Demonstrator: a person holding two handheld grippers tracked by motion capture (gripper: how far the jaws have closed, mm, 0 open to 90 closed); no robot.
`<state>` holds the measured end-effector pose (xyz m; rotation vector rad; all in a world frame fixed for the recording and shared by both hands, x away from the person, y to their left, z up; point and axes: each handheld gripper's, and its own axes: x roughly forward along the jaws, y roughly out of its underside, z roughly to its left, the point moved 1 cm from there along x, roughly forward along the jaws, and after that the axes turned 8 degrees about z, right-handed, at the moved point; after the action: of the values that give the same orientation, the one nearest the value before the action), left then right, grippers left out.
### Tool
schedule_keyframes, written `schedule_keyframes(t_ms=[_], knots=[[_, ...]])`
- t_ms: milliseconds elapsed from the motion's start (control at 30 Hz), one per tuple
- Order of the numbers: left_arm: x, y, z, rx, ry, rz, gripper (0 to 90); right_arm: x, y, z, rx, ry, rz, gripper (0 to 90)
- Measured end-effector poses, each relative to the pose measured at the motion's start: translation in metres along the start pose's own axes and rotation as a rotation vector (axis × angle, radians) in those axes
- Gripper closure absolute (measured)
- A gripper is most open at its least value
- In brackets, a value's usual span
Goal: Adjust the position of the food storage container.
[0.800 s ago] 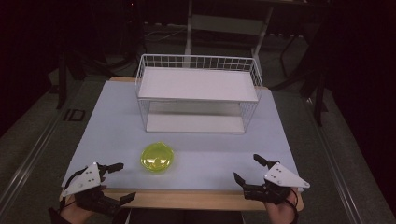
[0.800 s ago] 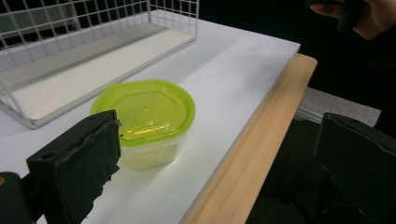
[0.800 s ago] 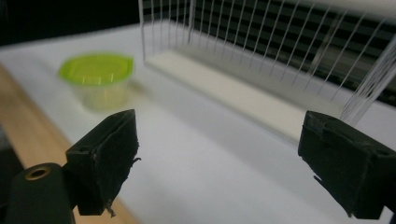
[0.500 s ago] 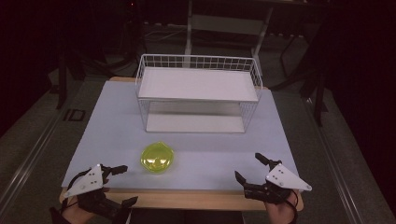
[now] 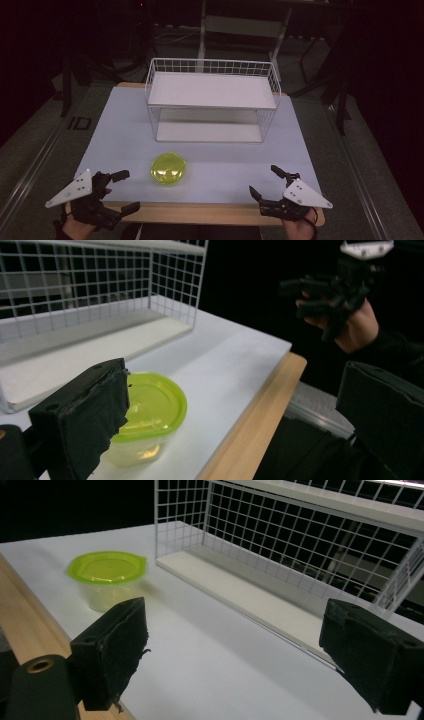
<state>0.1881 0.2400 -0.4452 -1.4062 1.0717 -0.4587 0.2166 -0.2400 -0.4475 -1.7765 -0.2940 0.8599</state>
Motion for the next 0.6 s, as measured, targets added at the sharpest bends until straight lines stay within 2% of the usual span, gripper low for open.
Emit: schedule_keyframes(t_ms=[67,200,267,300,367,400,467,500,533,600], knots=[[-0.005,-0.006,0.001,0.005,0.006,-0.015,1.4,0.0,-0.001,0.0,0.002,-0.004,-0.003,11.9],[-0.011,-0.018,0.007,-0.012,-0.003,-0.007,1.4,0.002,0.0,0.0,0.019,-0.015,-0.004,11.9],[-0.013,-0.022,0.012,-0.005,-0.031,0.006,1.6,0.003,0.0,0.0,0.019,-0.014,0.003,11.9],[-0.013,-0.023,0.016,-0.006,-0.038,0.009,6.6,0.003,0.0,0.001,0.016,-0.015,0.004,11.9],[-0.012,-0.025,0.023,-0.017,-0.061,0.016,8.3,0.003,-0.001,0.001,0.017,-0.022,-0.001,11.9],[-0.011,-0.026,0.027,-0.025,-0.08,0.017,14.2,0.003,-0.001,0.002,0.017,-0.023,-0.002,11.9],[-0.009,-0.029,0.033,-0.036,-0.11,0.042,17.4,0.003,-0.002,0.002,0.018,-0.029,-0.005,11.9],[-0.007,-0.03,0.036,-0.03,-0.123,0.055,22.1,0.003,-0.002,0.002,0.016,-0.03,-0.004,11.9],[-0.006,-0.03,0.039,-0.027,-0.141,0.07,30.5,0.003,-0.002,0.003,0.015,-0.03,-0.003,12.0],[-0.002,-0.031,0.044,-0.029,-0.148,0.095,48.8,0.003,-0.002,0.003,0.014,-0.038,-0.005,12.0]])
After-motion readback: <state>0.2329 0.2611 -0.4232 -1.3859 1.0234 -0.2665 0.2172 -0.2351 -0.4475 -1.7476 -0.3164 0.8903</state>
